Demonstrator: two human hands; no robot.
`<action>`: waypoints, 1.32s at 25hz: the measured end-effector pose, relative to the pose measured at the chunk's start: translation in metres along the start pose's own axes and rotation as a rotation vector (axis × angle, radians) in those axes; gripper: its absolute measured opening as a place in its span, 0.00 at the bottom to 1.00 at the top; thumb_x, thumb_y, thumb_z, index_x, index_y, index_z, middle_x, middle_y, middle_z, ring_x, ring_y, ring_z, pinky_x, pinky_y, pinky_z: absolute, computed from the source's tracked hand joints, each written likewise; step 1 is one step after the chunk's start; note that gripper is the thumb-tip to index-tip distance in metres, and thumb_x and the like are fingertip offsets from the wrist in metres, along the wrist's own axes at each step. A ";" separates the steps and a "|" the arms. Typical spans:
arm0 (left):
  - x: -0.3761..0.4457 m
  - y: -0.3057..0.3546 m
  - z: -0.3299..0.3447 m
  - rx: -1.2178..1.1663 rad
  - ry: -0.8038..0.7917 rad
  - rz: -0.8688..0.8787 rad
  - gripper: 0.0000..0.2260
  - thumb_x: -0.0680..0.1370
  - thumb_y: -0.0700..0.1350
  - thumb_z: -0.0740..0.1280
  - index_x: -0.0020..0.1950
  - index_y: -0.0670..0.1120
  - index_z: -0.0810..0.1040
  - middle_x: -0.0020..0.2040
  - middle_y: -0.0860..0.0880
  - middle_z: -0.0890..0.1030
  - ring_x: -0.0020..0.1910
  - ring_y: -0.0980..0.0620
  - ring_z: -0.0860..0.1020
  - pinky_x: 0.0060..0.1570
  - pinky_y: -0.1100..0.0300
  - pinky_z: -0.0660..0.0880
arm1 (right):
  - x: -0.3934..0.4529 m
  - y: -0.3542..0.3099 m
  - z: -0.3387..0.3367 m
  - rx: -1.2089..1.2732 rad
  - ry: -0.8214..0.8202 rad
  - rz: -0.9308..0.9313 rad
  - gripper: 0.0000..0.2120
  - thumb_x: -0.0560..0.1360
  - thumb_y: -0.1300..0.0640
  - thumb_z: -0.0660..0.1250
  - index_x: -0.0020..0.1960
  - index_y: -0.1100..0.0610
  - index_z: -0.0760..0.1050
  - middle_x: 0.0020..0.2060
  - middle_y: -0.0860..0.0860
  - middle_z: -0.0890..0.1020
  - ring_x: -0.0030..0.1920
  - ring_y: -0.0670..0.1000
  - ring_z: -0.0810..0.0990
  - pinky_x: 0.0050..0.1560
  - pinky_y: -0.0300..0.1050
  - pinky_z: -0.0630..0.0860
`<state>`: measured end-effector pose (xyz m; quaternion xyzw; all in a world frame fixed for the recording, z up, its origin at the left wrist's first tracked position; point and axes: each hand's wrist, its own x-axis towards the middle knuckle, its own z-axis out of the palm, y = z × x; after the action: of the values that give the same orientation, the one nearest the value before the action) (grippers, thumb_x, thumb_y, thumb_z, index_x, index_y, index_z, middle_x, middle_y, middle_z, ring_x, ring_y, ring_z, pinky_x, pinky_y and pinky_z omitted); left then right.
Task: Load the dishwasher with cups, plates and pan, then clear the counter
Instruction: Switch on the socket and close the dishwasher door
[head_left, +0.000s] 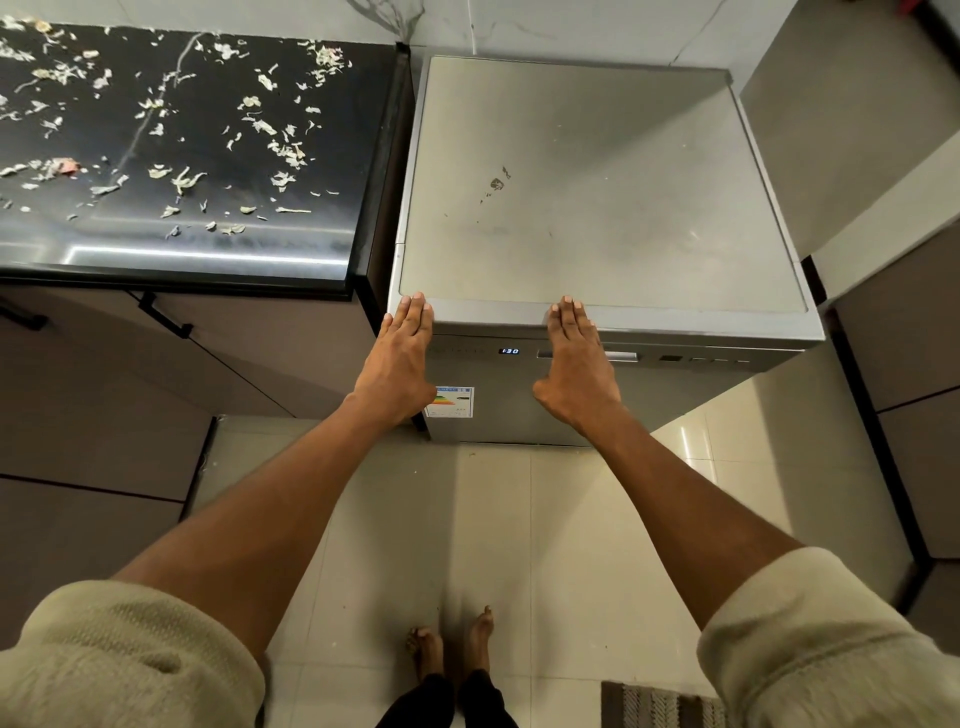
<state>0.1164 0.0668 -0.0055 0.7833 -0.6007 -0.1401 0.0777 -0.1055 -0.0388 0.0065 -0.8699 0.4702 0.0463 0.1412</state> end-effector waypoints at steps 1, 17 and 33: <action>0.000 0.000 0.000 -0.004 0.002 0.000 0.52 0.69 0.47 0.79 0.81 0.39 0.47 0.82 0.42 0.45 0.80 0.46 0.41 0.79 0.51 0.44 | 0.000 0.000 0.000 -0.011 0.001 0.002 0.48 0.74 0.54 0.67 0.82 0.61 0.39 0.81 0.57 0.41 0.81 0.54 0.38 0.80 0.49 0.40; 0.001 0.001 -0.001 -0.016 -0.005 0.001 0.53 0.69 0.46 0.79 0.81 0.39 0.46 0.82 0.42 0.45 0.80 0.46 0.41 0.79 0.51 0.43 | 0.000 -0.002 -0.003 -0.043 -0.027 0.010 0.52 0.72 0.49 0.69 0.81 0.61 0.37 0.81 0.58 0.39 0.81 0.55 0.37 0.81 0.51 0.42; 0.000 0.003 -0.001 -0.009 -0.009 -0.012 0.52 0.69 0.45 0.78 0.81 0.39 0.46 0.81 0.43 0.44 0.80 0.47 0.40 0.79 0.51 0.43 | 0.000 -0.003 -0.005 -0.061 -0.041 0.008 0.52 0.72 0.48 0.68 0.81 0.62 0.36 0.81 0.58 0.38 0.80 0.55 0.36 0.81 0.51 0.42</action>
<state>0.1137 0.0656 -0.0038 0.7859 -0.5956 -0.1468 0.0776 -0.1032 -0.0388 0.0118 -0.8708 0.4691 0.0790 0.1242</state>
